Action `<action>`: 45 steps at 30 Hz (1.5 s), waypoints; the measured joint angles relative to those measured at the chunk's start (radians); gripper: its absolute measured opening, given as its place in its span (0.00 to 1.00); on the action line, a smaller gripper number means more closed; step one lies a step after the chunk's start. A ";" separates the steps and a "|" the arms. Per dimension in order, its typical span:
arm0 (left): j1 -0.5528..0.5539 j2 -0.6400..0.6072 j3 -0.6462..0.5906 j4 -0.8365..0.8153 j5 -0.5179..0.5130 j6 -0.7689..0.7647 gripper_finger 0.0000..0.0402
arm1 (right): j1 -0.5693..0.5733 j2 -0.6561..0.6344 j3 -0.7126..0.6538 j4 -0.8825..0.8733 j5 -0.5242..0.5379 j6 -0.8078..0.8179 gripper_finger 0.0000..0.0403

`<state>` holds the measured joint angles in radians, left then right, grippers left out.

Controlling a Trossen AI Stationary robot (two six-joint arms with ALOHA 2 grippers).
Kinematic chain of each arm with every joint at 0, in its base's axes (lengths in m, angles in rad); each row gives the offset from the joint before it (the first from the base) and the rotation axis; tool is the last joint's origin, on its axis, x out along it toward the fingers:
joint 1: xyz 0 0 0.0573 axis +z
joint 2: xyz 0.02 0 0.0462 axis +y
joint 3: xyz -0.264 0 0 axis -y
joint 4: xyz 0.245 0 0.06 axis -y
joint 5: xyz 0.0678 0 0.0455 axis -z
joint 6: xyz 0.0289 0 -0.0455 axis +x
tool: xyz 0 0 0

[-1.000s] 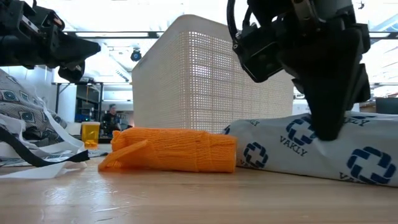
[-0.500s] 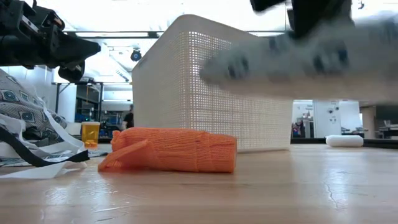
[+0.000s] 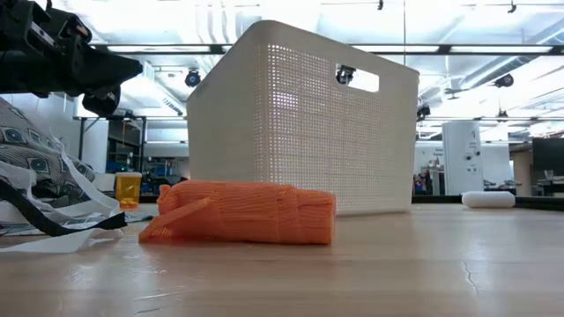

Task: Pick & place medical supplies in basket/bin
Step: Put the blue mailer bag into the white bin

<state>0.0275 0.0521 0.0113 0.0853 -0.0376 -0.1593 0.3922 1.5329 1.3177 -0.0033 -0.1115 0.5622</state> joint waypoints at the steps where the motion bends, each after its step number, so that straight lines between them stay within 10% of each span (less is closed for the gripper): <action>1: 0.000 0.000 0.000 0.000 0.000 0.000 0.04 | -0.013 -0.005 0.005 0.006 0.005 -0.022 0.02; 15: 0.000 0.002 0.000 0.000 0.000 0.000 0.03 | -0.343 -0.008 0.068 -0.045 0.015 -0.208 0.02; 27: 0.000 0.002 0.000 0.000 0.000 0.000 0.04 | -0.677 -0.008 0.068 -0.275 0.064 -0.060 0.02; 45: 0.000 0.002 0.000 0.000 0.000 0.000 0.04 | -0.776 0.221 0.281 -0.504 -0.076 -0.090 0.02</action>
<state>0.0275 0.0538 0.0109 0.0856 -0.0379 -0.1593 -0.3837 1.7540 1.5982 -0.5070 -0.1875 0.4721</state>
